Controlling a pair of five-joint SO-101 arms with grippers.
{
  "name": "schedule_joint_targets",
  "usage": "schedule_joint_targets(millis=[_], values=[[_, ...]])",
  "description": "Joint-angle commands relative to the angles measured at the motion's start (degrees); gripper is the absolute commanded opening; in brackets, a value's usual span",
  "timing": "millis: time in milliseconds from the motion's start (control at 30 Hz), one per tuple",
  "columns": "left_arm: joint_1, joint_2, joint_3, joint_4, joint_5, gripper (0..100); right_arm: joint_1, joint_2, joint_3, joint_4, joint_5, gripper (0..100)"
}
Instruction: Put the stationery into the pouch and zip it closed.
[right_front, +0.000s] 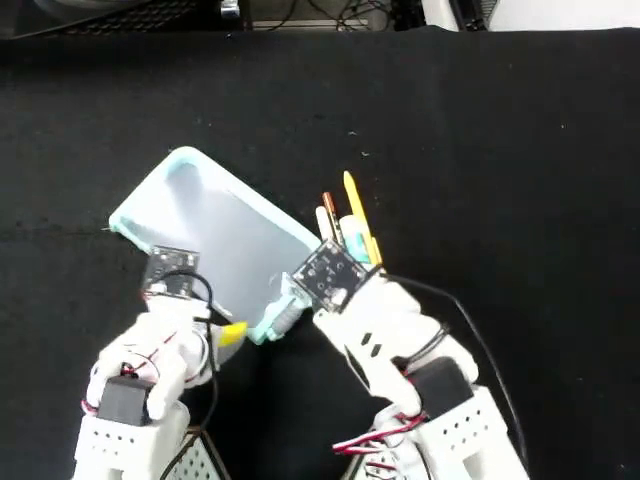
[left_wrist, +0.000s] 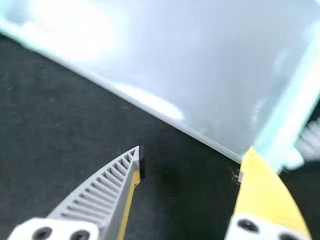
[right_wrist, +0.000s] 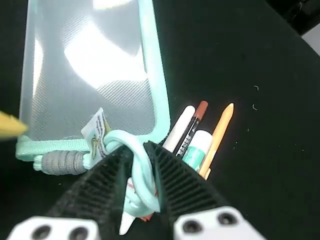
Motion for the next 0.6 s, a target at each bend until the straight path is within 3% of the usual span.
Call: schedule_joint_targets(millis=[0, 200, 333, 567], values=[[3.4, -0.3, -0.8, -0.4, -0.1, 32, 0.2, 7.5, -8.4, -1.5, -0.5, 1.4], [6.9, -0.3, -3.0, 0.0, 0.2, 32, 0.2, 23.1, -19.0, -1.5, -0.6, 1.4], [9.8, -0.3, -4.4, -0.6, 4.4, 32, 0.1, 27.0, -22.0, -1.5, -0.6, 1.4], [7.5, -0.2, 3.9, -11.7, 6.1, 32, 0.1, 24.9, -21.8, 0.7, -0.6, 1.4]])
